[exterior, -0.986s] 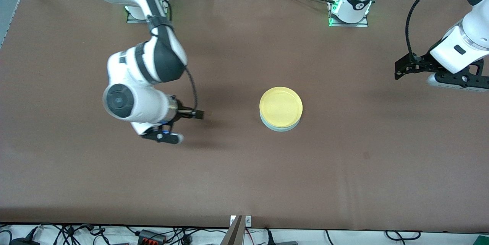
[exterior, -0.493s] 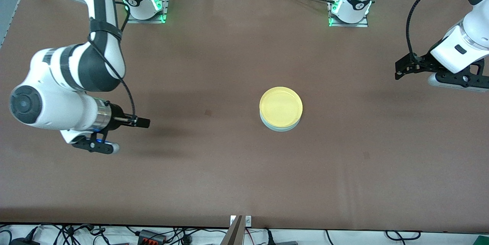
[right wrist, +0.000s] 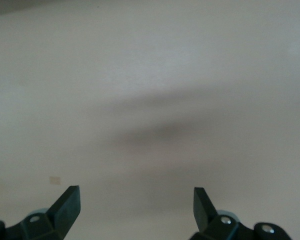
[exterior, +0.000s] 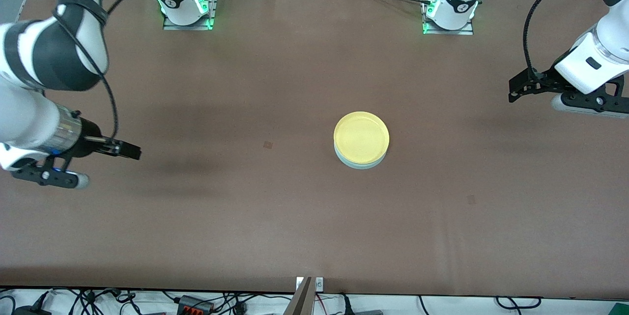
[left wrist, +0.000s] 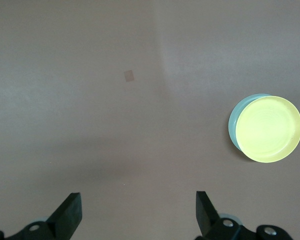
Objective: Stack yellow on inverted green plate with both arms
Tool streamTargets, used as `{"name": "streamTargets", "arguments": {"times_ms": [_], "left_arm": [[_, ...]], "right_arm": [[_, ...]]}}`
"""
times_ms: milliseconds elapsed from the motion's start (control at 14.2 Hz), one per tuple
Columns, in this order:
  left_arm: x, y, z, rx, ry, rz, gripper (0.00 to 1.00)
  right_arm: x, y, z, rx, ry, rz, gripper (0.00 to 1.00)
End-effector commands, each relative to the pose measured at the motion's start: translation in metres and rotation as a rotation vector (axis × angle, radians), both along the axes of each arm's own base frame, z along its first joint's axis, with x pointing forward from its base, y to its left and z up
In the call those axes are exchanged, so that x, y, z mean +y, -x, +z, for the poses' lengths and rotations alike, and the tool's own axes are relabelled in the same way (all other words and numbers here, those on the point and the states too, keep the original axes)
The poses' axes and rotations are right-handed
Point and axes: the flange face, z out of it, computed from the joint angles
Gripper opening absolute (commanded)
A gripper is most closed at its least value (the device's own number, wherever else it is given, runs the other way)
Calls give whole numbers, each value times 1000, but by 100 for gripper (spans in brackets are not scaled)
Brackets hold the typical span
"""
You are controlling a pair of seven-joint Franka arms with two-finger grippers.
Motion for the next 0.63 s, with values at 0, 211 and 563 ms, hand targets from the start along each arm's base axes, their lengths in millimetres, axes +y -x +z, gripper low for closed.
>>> {"name": "streamTargets", "arguments": {"times_ms": [0, 211, 563], "left_arm": [[1, 4, 8, -7, -21, -5, 100], [1, 4, 8, -7, -21, -5, 100], [1, 4, 9, -9, -20, -4, 100]], "right_arm": [[-30, 31, 14, -43, 1, 15, 100], [-77, 52, 26, -71, -8, 24, 100], [-109, 69, 58, -92, 4, 77, 100]]}}
